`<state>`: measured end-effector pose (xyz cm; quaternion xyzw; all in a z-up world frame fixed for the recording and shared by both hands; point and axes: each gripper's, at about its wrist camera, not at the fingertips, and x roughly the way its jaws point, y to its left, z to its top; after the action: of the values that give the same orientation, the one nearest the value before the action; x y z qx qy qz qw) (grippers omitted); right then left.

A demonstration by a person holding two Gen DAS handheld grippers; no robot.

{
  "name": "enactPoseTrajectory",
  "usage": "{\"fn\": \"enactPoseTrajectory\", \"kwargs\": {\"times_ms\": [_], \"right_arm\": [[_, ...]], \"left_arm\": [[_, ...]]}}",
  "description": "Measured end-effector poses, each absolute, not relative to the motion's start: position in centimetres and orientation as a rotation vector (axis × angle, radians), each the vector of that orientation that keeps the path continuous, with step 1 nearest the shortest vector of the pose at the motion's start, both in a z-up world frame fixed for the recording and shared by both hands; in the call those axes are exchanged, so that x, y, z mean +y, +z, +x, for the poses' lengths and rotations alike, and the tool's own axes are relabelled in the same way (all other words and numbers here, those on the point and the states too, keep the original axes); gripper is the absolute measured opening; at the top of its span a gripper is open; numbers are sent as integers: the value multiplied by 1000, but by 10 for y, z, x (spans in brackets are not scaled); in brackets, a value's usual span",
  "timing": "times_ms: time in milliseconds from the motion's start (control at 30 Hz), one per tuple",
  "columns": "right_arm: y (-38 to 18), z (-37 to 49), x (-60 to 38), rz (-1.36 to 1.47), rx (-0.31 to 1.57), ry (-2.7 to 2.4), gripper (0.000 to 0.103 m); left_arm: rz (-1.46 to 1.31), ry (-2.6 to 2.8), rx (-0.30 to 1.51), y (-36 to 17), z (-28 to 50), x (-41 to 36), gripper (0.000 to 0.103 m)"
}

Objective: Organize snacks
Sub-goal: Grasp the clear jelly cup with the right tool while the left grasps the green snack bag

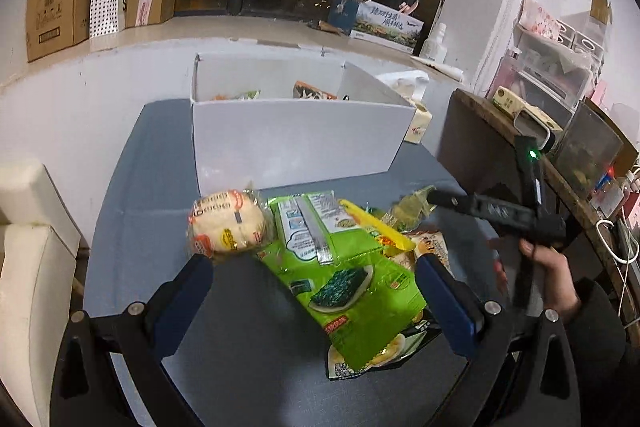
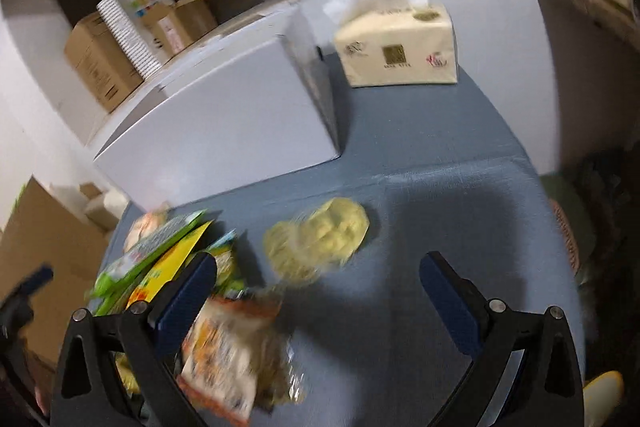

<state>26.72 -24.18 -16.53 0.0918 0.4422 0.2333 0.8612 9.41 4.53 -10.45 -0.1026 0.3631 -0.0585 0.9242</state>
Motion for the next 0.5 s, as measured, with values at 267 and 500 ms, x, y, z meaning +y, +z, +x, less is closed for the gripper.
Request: {"fn": "enactPoseTrajectory", "kwargs": {"times_ms": [267,500], "right_arm": [[-186,296,-232,206,965,508,56],[-168,282,-228,133,904,526,49]], "left_arm": [[-220,-98,782,-114,108,50,103],[-210,-108,817,-119,123,44,103]]}}
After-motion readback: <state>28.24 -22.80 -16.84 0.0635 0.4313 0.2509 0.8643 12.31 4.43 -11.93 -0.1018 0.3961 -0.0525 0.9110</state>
